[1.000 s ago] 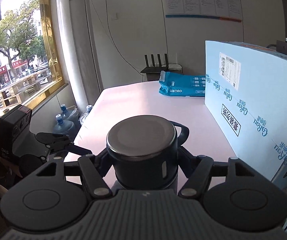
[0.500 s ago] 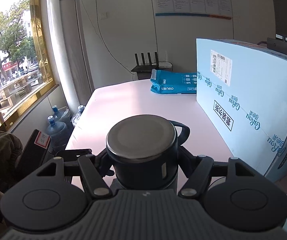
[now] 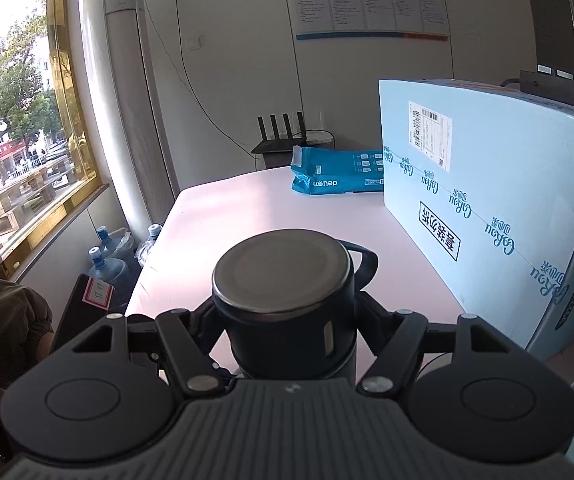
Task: Clean container
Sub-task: 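Close the left gripper on the grey cloth while the right gripper holds the bottle, then lower the bottle into the cloth with the right gripper while the left gripper holds the cloth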
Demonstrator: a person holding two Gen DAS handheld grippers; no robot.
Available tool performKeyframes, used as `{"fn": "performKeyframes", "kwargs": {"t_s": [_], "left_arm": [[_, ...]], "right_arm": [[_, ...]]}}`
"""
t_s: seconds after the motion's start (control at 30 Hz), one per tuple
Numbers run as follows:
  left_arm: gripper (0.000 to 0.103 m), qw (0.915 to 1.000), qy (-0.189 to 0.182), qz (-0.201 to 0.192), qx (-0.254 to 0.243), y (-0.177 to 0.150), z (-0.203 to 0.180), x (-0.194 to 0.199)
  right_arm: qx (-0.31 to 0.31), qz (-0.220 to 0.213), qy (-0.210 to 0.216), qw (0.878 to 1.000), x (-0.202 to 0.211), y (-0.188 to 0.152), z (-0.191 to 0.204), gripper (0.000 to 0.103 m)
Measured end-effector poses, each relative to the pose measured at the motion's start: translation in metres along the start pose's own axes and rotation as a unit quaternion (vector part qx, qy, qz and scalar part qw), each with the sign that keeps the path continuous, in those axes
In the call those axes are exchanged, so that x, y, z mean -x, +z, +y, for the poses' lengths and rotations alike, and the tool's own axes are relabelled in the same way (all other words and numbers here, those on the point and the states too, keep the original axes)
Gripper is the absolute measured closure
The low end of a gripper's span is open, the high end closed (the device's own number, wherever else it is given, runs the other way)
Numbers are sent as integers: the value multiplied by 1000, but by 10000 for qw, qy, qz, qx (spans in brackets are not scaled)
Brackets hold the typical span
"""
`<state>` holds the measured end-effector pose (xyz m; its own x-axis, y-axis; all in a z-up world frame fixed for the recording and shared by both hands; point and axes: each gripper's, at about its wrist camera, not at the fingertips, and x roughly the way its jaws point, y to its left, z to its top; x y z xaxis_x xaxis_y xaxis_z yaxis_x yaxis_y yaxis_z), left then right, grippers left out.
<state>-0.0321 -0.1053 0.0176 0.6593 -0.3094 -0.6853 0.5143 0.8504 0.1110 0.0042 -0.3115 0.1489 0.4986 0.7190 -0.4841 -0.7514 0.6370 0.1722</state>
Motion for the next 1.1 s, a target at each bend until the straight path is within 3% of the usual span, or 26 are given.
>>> {"fn": "performKeyframes", "kwargs": {"t_s": [0.87,1.1], "left_arm": [[84,9975,33,-602,362,33,-2,27],[85,9942,19,-940,523,40,1,40]], "right_arm": [[-168,38,-125,9998,-1,-7,2,32],[-232,36,-154,9996,1,-8,2,32]]}}
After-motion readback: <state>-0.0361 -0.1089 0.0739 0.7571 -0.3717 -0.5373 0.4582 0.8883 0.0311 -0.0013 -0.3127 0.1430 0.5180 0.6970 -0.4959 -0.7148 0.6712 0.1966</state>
